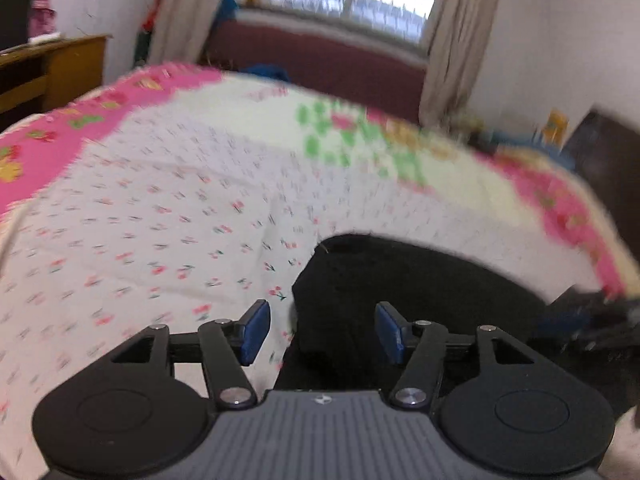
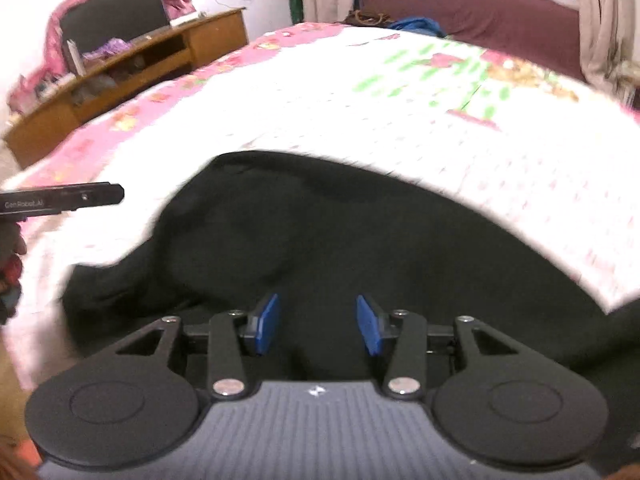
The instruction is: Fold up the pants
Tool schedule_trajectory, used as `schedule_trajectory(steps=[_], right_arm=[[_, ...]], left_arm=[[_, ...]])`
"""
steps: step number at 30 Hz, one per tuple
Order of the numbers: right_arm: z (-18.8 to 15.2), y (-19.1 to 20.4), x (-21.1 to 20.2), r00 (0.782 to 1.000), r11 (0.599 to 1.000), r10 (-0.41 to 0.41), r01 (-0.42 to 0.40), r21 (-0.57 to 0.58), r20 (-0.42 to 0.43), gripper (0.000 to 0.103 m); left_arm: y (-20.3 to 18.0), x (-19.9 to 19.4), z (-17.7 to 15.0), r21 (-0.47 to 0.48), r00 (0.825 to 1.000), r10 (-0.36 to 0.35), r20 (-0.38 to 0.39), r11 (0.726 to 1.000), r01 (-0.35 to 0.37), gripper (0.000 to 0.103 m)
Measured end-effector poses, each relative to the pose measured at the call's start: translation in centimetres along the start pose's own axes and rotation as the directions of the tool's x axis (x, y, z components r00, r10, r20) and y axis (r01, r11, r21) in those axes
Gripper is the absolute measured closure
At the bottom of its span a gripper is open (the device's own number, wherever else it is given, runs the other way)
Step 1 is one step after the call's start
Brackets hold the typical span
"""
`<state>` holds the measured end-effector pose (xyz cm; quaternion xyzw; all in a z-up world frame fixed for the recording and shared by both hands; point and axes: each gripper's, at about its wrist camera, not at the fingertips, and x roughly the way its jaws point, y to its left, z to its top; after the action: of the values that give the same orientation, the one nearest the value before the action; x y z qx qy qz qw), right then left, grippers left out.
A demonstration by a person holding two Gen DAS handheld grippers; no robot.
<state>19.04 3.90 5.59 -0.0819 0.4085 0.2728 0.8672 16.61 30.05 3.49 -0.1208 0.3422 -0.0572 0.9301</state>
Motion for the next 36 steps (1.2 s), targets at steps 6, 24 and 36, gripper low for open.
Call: schedule_trajectory(steps=[6, 24, 36], right_arm=[[0.2, -4.5, 4.0, 0.996, 0.984, -0.083, 0.076, -0.162, -0.035, 0.047], [-0.7, -9.6, 7.4, 0.990, 0.973, -0.054, 0.023, -0.228, -0.129, 0.040], [-2.8, -15.4, 1.9, 0.988, 0.988, -0.143, 0.139, -0.069, -0.056, 0.041]], left_arm=[[-1.0, 7.5, 1.8, 0.151, 0.991, 0.107, -0.084, 0.984, -0.093, 0.037], [-3.1, 10.0, 5.9, 0.384, 0.985, 0.167, 0.031, 0.908, -0.166, 0.048], [-3.6, 11.2, 3.8, 0.459, 0.982, 0.188, -0.020, 0.874, -0.158, 0.048]])
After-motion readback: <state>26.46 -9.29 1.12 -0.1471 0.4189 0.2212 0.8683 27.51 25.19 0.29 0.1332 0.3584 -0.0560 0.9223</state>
